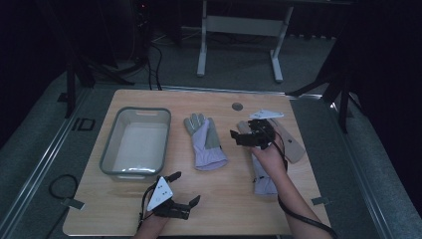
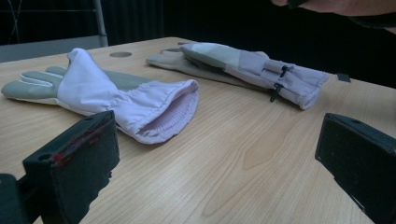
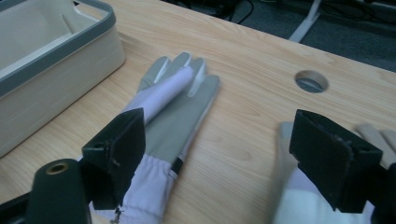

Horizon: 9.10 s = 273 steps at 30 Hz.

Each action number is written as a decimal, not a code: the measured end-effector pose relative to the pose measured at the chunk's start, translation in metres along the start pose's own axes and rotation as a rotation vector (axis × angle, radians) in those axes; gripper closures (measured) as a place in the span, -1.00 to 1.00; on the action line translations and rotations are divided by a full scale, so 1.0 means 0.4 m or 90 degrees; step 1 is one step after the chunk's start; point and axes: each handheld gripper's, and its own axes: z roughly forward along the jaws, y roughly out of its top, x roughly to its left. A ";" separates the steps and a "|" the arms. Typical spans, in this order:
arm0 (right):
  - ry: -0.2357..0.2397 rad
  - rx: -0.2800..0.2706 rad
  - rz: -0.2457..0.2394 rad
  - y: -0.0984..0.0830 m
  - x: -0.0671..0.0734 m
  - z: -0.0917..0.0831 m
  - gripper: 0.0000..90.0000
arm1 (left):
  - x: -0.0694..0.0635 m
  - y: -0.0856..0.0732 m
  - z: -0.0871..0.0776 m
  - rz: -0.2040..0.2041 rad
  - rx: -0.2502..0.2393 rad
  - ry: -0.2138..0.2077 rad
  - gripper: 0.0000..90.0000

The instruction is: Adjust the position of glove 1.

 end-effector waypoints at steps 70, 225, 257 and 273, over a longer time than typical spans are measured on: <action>0.045 0.105 0.025 0.001 0.105 0.175 0.94 | 0.001 0.000 0.002 -0.008 0.001 -0.009 -1.00; 0.048 0.079 -0.008 0.027 0.053 -0.116 0.80 | -0.004 0.001 0.003 -0.002 0.001 -0.001 -1.00; 0.007 0.209 0.007 -0.070 0.152 0.157 0.76 | -0.002 0.000 0.002 -0.004 0.000 -0.002 -1.00; 0.032 0.214 -0.031 -0.115 0.129 0.105 0.73 | -0.002 0.001 0.003 -0.007 0.002 0.002 -1.00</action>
